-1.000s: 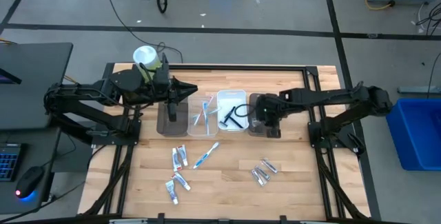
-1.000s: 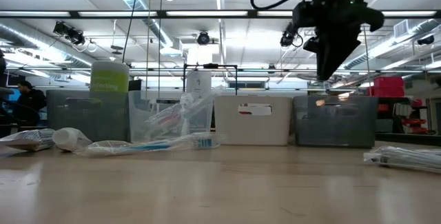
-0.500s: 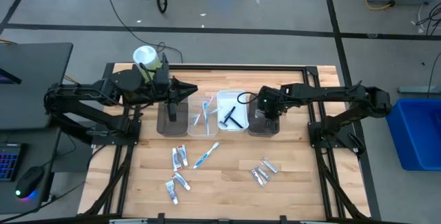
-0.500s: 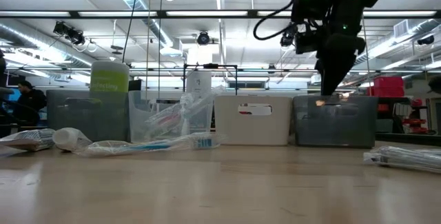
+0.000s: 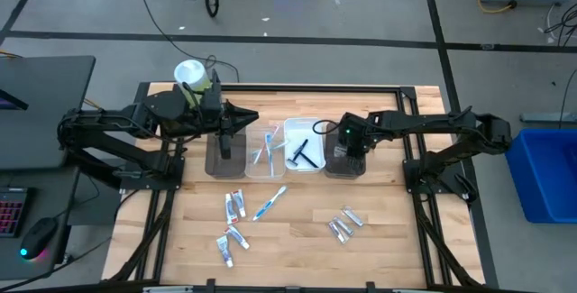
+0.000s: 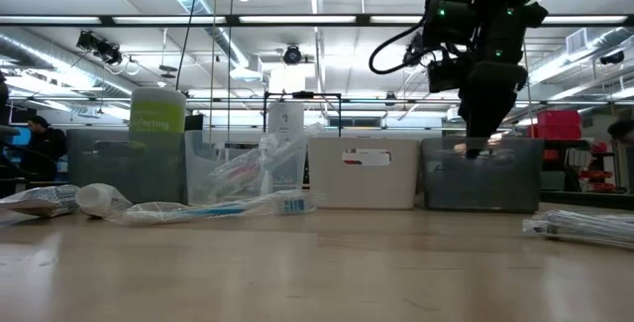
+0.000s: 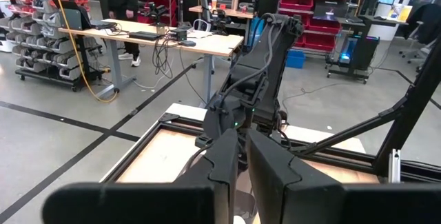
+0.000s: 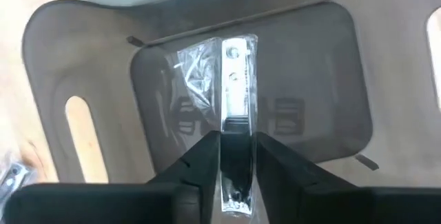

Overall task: Pick & Place Travel size toiletries
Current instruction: Put the silver nail cutter into the right black bin

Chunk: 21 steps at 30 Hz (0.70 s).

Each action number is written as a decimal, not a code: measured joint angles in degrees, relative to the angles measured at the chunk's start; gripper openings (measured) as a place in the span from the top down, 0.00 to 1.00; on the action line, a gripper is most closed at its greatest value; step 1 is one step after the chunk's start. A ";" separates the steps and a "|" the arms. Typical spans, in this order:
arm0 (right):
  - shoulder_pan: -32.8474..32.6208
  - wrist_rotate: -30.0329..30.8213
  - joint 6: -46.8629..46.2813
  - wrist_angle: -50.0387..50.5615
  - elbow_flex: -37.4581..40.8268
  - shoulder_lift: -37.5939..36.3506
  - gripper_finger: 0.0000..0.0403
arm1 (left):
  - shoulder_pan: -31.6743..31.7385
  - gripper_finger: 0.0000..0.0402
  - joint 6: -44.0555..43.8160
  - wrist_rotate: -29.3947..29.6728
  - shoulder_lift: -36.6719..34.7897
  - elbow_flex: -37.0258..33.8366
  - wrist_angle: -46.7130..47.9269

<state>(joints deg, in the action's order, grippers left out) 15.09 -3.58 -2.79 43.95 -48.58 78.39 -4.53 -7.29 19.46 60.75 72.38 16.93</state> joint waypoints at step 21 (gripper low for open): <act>-2.14 0.34 0.16 0.87 -4.74 -0.50 0.49 | 0.01 0.90 -0.02 0.00 0.00 0.00 0.00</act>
<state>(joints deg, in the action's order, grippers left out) 12.95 -3.24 -2.62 44.82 -53.33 77.89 -4.52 -7.31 19.46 60.75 72.38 16.93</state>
